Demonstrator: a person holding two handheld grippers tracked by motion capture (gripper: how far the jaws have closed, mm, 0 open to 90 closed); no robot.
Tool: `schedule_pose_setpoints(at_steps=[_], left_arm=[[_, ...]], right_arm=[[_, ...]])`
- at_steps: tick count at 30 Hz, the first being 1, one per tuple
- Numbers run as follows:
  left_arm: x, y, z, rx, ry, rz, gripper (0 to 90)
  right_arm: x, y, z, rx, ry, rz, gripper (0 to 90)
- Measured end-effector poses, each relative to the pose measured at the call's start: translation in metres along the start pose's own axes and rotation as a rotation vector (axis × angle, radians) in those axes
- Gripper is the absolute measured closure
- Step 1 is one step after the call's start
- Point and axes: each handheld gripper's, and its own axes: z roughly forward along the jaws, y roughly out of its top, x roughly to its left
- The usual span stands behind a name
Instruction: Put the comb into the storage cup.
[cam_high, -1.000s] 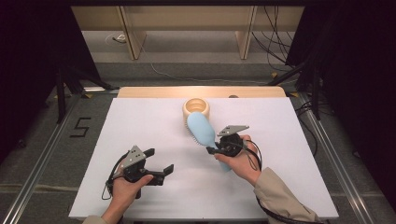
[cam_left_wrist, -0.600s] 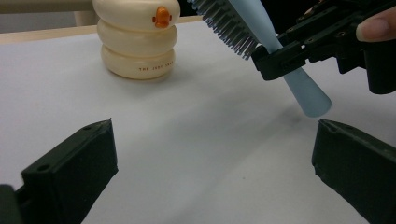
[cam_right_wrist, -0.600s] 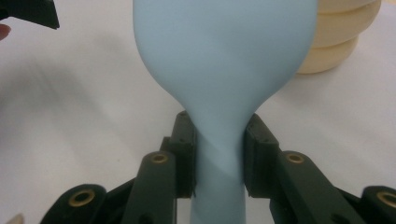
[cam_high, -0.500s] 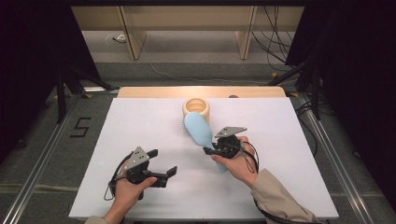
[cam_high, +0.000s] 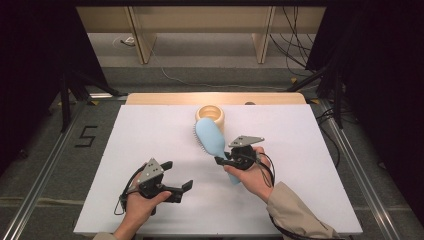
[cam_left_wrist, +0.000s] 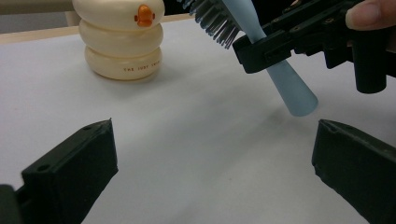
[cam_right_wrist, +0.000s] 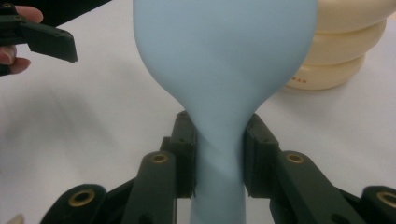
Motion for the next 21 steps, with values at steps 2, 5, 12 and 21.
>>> schedule_pose_setpoints(at_steps=[2, 5, 12, 21], left_arm=[[-0.0009, 0.0000, 0.0006, 0.002, -0.002, 0.002, 0.0], [-0.0021, -0.0001, 0.0014, 0.004, -0.003, 0.003, 0.0], [-0.0034, -0.0002, 0.0029, 0.008, -0.005, 0.009, 0.0], [-0.0066, -0.0003, 0.0055, 0.011, -0.009, 0.013, 0.0]], right_arm=[[0.0013, 0.0004, 0.0009, -0.009, 0.001, 0.000, 70.2], [0.0028, 0.0009, 0.0014, -0.016, 0.002, 0.002, 70.1], [0.0052, 0.0019, 0.0019, -0.028, 0.007, 0.009, 70.1], [0.0080, 0.0033, 0.0018, -0.048, 0.019, 0.017, 70.1]])
